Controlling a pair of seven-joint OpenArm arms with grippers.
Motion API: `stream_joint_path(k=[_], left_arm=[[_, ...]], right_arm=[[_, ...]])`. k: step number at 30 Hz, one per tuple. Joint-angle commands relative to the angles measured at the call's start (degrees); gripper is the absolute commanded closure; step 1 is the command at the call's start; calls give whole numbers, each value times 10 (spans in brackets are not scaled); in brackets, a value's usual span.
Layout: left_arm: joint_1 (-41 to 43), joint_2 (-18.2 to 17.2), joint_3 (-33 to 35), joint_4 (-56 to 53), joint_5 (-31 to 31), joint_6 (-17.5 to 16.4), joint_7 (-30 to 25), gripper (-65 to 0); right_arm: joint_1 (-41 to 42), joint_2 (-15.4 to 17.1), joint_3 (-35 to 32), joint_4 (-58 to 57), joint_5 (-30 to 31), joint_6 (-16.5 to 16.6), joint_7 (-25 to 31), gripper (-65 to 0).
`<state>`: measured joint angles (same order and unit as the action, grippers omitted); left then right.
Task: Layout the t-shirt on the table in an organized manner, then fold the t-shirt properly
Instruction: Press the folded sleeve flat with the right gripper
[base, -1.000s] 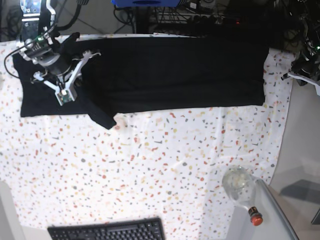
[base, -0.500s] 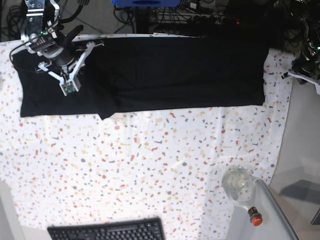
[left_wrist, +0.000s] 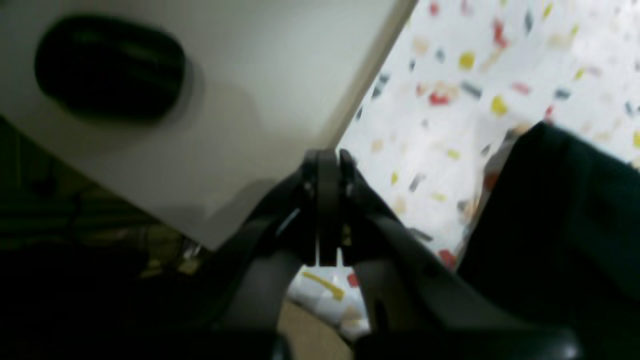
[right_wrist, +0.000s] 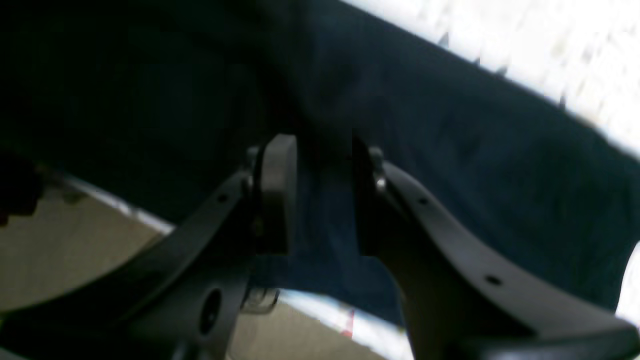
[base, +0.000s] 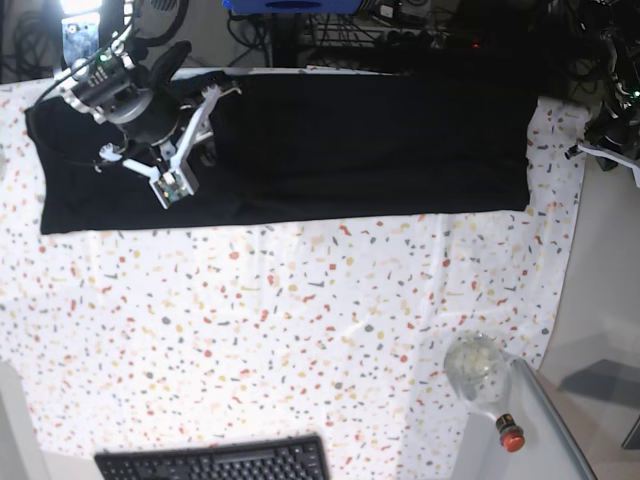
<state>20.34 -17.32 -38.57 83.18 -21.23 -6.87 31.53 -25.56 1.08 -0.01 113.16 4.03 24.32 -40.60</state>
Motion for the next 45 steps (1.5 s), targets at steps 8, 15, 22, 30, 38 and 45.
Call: stream_joint_path(k=[8, 15, 22, 30, 38, 45], left_arm=[[18, 3, 1, 5, -3, 1, -9, 0], [13, 8, 0, 4, -3, 1, -9, 0], [13, 8, 0, 2, -3, 1, -9, 0], [13, 8, 0, 2, -3, 1, -9, 0], [6, 9, 1, 2, -3, 1, -8, 0], [6, 9, 1, 2, -3, 1, -8, 0]], right_arm=[[59, -2, -1, -76, 1, 0, 18, 0], [35, -30, -13, -62, 0, 0, 18, 0], [105, -15, -17, -172, -2, -2, 21, 0], [189, 1, 59, -280, -2, -1, 19, 0], [153, 15, 47, -206, -1, -1, 16, 0], [30, 9, 43, -41, 0, -1, -7, 0]])
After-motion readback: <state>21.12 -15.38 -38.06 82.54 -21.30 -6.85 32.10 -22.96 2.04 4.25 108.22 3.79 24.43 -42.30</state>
